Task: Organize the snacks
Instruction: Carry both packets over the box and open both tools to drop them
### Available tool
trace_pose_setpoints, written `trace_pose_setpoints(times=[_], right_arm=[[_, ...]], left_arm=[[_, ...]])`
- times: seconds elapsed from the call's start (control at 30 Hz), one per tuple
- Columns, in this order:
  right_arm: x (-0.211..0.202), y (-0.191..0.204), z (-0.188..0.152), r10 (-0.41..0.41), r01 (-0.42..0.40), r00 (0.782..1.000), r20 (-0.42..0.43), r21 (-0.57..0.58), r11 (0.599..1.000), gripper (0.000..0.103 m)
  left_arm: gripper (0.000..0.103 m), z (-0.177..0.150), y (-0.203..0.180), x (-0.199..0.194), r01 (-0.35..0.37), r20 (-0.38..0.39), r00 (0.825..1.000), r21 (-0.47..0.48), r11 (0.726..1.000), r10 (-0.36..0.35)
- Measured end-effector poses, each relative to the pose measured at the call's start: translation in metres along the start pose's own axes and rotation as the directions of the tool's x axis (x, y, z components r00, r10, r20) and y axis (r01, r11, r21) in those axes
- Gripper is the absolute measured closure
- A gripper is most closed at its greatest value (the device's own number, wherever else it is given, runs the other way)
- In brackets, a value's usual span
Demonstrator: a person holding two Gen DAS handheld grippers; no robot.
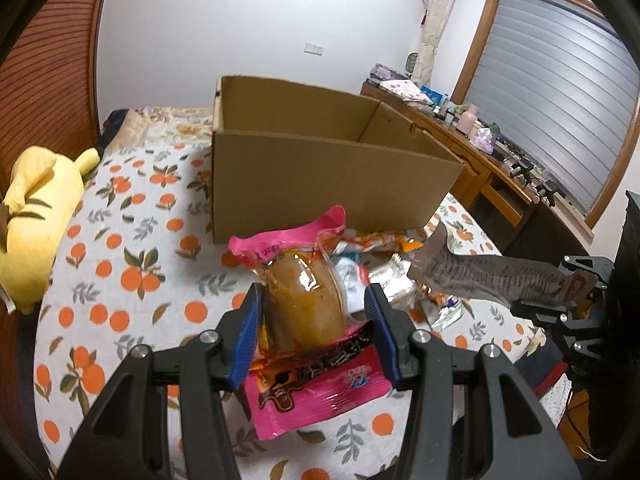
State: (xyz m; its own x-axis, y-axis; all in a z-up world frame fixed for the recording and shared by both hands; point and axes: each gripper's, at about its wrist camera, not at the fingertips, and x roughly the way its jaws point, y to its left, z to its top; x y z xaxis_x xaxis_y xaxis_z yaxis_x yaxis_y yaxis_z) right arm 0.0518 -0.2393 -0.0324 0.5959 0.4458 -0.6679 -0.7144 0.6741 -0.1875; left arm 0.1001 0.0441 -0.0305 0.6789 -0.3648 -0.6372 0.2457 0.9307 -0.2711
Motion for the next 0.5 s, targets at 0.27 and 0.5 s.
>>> trace_pose_setpoints(times=[0.27, 0.5], right_arm=[[-0.015, -0.021, 0.018, -0.048, 0.047, 0.997, 0.064, 0.018, 0.999, 0.084], [-0.024, -0.045, 0.038, -0.099, 0.094, 0.987, 0.123, 0.050, 0.994, 0.084]], left_arm=[[0.054, 0.028, -0.017, -0.004, 0.007, 0.036, 0.999, 0.046, 0.999, -0.009], [0.054, 0.060, -0.025, -0.004, -0.002, 0.062, 0.998, 0.082, 0.997, -0.003]])
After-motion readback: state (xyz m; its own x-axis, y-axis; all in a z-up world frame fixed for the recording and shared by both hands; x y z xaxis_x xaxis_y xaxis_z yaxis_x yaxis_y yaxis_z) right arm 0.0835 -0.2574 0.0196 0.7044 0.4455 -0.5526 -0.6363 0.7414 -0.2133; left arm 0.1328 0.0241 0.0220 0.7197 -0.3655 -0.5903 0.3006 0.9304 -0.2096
